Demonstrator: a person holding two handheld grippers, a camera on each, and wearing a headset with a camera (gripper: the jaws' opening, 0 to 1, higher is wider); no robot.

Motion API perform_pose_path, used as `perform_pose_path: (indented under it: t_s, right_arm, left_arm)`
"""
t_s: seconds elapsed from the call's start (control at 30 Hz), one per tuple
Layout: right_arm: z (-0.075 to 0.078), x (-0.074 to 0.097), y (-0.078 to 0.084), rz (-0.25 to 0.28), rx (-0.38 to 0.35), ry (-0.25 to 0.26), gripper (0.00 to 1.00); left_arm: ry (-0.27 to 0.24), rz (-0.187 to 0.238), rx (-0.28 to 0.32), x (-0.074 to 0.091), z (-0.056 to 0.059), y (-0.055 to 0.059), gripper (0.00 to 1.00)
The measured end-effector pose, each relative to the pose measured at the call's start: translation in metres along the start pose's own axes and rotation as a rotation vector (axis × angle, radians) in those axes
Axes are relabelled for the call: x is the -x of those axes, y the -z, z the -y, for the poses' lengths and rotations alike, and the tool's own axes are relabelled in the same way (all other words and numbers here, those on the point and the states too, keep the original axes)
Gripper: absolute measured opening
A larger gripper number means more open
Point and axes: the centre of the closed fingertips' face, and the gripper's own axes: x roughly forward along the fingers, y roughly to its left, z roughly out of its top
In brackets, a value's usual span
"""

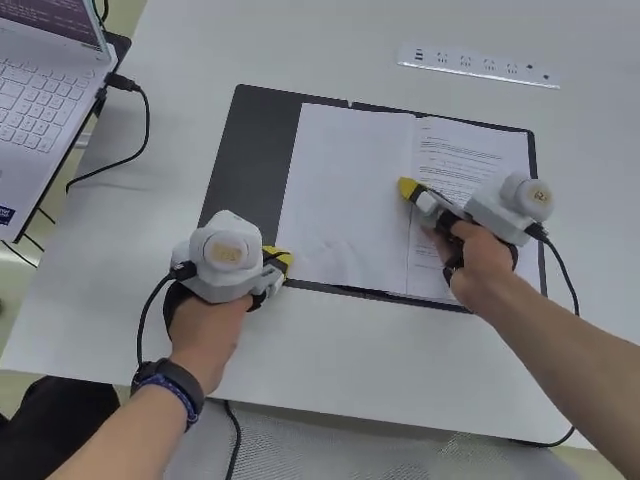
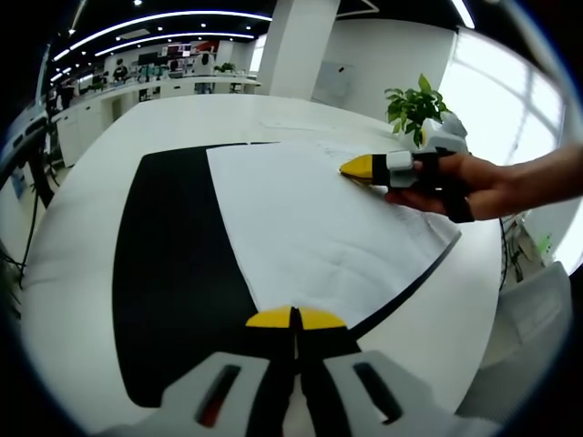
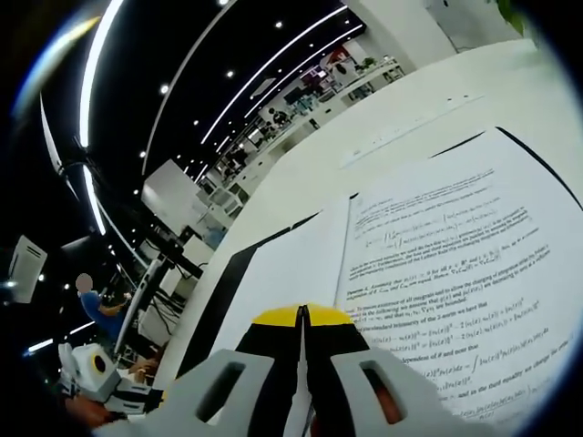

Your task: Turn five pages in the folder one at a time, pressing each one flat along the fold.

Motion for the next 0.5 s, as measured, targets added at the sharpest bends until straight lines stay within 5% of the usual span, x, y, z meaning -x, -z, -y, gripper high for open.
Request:
perform_pose_path:
  t_s: [0.5]
  right_arm:
    - [0.013,-0.022,-0.023,0.076,-0.074,0.016,0.0]
  left_arm:
    - [0.008,-0.002,-0.017,-0.001,0.0,0.001,0.0]
